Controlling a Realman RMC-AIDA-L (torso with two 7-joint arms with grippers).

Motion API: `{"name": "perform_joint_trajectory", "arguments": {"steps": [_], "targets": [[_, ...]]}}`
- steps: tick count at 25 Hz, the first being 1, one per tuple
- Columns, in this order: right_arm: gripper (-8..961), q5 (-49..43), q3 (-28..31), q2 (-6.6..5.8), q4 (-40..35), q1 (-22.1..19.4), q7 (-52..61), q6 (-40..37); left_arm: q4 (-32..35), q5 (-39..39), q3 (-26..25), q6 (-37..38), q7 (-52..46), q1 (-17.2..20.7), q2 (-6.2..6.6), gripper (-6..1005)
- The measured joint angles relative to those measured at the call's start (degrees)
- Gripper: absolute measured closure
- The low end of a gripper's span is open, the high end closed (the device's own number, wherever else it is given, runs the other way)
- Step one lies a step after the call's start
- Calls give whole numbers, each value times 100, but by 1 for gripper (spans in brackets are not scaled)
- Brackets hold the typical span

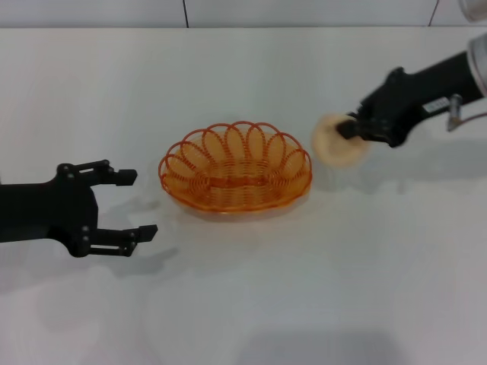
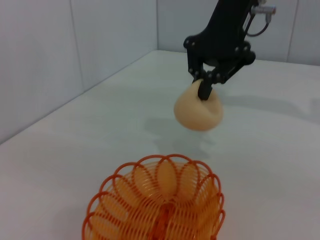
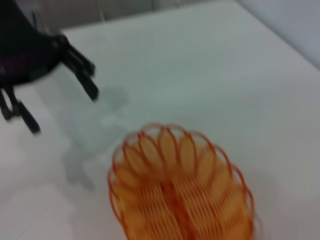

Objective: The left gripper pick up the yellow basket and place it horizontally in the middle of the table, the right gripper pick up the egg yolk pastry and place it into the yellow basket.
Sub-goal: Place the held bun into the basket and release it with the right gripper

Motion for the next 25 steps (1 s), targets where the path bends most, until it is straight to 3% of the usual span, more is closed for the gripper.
{"name": "perform_joint_trajectory", "arguments": {"steps": [5,13,25], "targets": [[917,392,-430,46,337,248,59,397,95,-10,-75,40,-36,73,6,115],[916,1328,-2008,64,737,386,23,1827,109,25,-75,42,-35,62,9,115],[883,1991,-2519,84,1249,422,18,2617,85,24,-68,11,-3,28,8,115]]}}
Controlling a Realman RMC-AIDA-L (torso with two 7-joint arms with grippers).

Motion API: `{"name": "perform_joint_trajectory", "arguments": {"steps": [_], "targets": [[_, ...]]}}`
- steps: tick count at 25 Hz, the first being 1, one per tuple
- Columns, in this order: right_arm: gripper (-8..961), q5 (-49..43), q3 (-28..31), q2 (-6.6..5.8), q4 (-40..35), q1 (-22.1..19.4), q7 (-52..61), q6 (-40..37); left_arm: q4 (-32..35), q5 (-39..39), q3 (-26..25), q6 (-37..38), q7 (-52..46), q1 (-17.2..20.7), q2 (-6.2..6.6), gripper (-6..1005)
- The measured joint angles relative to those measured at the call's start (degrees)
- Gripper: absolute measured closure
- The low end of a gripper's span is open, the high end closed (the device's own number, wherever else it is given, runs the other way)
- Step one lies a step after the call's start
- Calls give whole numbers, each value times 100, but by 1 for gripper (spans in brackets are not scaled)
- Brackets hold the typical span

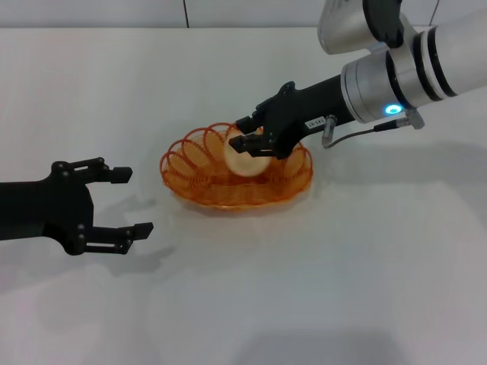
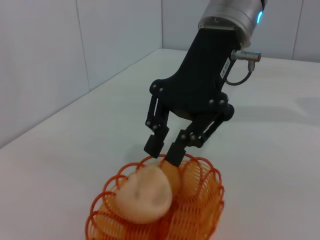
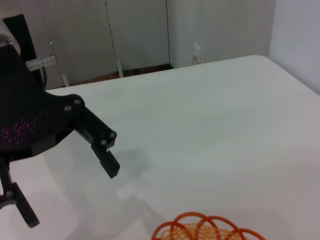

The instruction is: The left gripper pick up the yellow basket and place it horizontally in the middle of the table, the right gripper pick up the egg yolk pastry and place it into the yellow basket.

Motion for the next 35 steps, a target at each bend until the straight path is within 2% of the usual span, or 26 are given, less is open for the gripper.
{"name": "perform_joint_trajectory", "arguments": {"steps": [5,9,17,22,27,35], "targets": [[709,6,12,-32,-99,-102,-52,-142,-9,7,-9,-2,7,7,-1,115],[551,-13,203,-69,-208,-390,-380,-410,-24,-13,-17,-23,36,0,2,115],[236,-27,1375,-96,-201,-1257,-1691,-1257,-224,3,-159,-21,117,-114,16,115],[77,-64,2059,-273,2,-1490,-2068,-1920,-260,18,-168,-2,118,-190,20,115],[77,-64,2262,-427,251,-1534,-2312,-2269,-382,24,-168,-6,91,-336,55,115],[77,-47,2514,-509,672,-1538,-2712,-2543,-500,29,-168,-2,64,-488,96,115]]}}
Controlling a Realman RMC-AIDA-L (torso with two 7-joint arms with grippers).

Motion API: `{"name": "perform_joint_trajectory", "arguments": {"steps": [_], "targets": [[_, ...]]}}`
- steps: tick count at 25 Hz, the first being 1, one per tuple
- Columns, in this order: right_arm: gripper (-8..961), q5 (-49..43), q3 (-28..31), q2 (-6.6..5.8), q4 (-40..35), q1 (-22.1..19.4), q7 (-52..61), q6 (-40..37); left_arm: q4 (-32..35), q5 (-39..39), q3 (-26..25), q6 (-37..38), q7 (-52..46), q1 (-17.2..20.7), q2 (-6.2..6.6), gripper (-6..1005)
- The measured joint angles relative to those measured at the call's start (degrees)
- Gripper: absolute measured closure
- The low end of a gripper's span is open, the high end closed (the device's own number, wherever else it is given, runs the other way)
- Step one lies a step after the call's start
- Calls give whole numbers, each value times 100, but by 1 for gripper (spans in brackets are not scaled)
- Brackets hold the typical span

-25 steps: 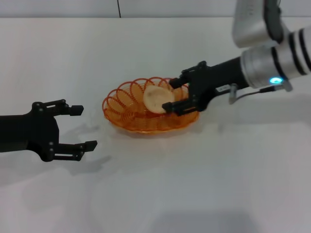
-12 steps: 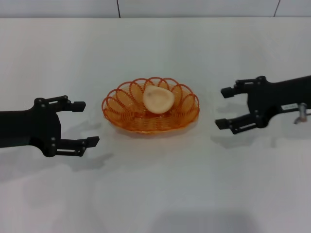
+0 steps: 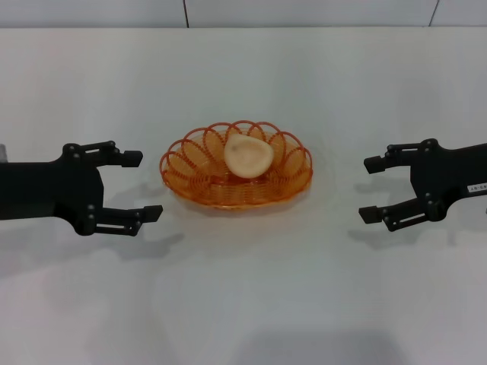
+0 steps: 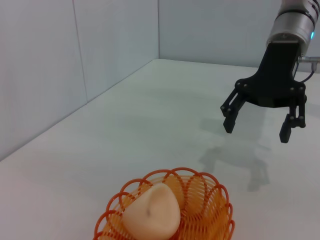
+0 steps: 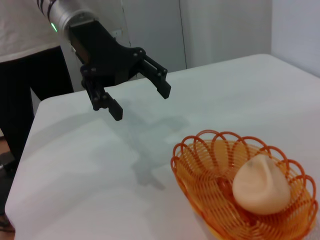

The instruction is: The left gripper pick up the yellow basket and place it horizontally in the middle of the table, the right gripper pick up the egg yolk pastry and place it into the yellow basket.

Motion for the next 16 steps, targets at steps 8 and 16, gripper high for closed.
{"name": "perform_joint_trajectory", "arguments": {"steps": [8,16], "targets": [[77,-3,177,-60,24,-57,-77,-107,-2,0,0,-21,-23,-19,-2,115],[77,-3,179,-64,70,-68,-114,-115,-2,-1,0,-14,-71,-32,-2,115]]}}
